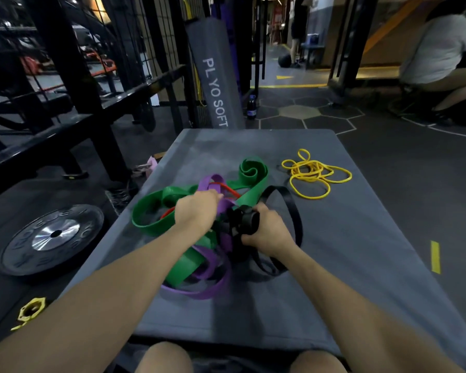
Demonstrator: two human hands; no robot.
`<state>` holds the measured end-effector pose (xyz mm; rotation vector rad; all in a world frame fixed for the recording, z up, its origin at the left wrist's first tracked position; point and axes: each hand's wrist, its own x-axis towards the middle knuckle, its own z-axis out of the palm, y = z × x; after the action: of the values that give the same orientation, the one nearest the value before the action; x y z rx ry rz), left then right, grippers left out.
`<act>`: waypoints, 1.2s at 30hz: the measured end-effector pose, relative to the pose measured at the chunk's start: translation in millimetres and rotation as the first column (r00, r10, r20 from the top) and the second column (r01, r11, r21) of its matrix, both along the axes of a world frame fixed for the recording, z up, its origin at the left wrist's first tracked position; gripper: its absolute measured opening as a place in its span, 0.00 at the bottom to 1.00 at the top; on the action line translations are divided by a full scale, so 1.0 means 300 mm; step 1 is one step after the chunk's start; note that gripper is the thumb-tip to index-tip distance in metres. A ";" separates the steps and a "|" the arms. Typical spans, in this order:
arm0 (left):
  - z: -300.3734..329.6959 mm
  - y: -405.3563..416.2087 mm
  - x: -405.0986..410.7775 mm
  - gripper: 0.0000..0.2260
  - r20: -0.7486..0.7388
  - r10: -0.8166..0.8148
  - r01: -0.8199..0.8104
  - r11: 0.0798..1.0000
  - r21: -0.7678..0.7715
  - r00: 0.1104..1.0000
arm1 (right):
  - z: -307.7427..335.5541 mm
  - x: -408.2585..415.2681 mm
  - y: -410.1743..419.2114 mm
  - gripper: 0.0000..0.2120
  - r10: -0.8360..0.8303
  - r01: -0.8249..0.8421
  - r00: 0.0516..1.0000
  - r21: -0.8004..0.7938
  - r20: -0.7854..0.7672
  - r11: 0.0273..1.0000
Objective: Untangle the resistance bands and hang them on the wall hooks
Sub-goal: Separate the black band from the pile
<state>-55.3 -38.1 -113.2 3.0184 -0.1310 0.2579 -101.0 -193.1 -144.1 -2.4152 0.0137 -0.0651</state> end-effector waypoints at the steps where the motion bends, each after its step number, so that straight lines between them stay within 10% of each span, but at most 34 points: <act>1: 0.013 0.008 0.010 0.17 -0.010 0.079 -0.079 0.996 -0.043 0.997 | 0.014 -0.013 -0.018 0.29 0.016 -0.016 1.000 0.022 0.025 1.000; 8: 0.064 0.098 -0.012 0.15 -0.060 0.310 -0.310 0.951 0.013 0.949 | 0.145 -0.090 -0.182 0.19 -0.209 0.042 0.964 0.678 0.166 0.734; 25: 0.086 -0.242 -0.108 0.30 -0.027 -0.432 0.428 0.899 -0.095 0.901 | 0.314 -0.205 -0.351 0.15 -0.259 -0.033 0.944 0.838 0.206 0.545; 29: 0.029 -0.342 -0.128 0.17 -0.010 -0.560 0.560 0.829 -0.001 0.829 | 0.350 -0.214 -0.384 0.12 -0.292 -0.028 0.935 0.865 0.200 0.502; 36: 0.109 -0.394 -0.153 0.05 -0.075 -0.628 0.476 0.658 -0.583 0.775 | 0.406 -0.199 -0.458 0.12 -0.367 -0.063 0.901 0.909 0.230 0.413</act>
<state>-101.1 -156.3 -80.5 2.2664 -0.8070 -0.1651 -160.8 -330.6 -22.2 -1.2234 0.0719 -0.5155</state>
